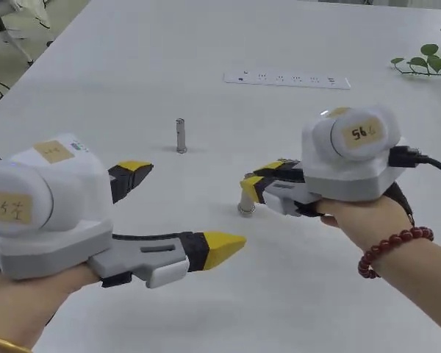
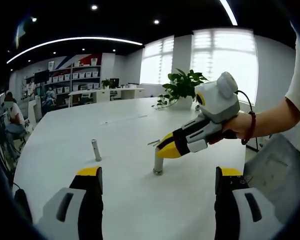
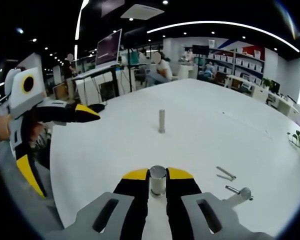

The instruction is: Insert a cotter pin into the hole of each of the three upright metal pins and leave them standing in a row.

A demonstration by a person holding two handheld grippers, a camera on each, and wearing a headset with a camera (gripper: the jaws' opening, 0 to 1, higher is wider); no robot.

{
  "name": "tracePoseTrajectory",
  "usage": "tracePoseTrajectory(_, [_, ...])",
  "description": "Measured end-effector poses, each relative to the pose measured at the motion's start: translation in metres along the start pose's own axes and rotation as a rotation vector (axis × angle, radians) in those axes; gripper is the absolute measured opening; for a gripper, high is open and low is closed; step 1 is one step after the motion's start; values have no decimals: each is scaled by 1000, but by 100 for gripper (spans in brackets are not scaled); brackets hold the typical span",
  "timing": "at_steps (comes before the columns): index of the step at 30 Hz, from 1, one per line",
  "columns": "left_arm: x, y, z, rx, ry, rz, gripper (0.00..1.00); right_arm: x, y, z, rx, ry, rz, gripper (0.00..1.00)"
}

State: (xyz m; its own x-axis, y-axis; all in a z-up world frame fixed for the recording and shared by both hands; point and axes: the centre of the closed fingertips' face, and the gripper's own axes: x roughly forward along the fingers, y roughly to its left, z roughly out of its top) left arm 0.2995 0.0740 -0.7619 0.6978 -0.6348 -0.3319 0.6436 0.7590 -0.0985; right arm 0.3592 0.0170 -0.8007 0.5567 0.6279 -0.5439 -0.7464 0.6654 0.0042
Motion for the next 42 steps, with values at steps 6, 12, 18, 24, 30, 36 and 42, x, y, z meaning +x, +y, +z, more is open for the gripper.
tracePoseTrajectory(6, [-1, -2, 0, 1, -2, -5, 93, -5, -5, -6, 34, 11, -57, 11])
tracePoseTrajectory(12, [-1, -3, 0, 1, -3, -11, 93, -12, -11, -13, 81, 26, -155, 11])
tracePoseTrajectory(18, [-1, -4, 0, 4, -2, -19, 93, -18, -17, -17, 118, 27, -242, 11])
tracePoseTrajectory(24, [0, -6, 0, 7, -1, -28, 93, -21, -18, -20, 179, 17, -292, 11])
tracePoseTrajectory(30, [0, -7, 0, 10, -1, -30, 92, -22, -15, -24, 215, 21, -320, 11])
tracePoseTrajectory(36, [0, -8, 0, 12, 0, -32, 92, -23, -11, -25, 202, 20, -340, 12])
tracePoseTrajectory(42, [1, -8, -1, 13, 4, -34, 92, -23, -9, -27, 193, 20, -363, 13])
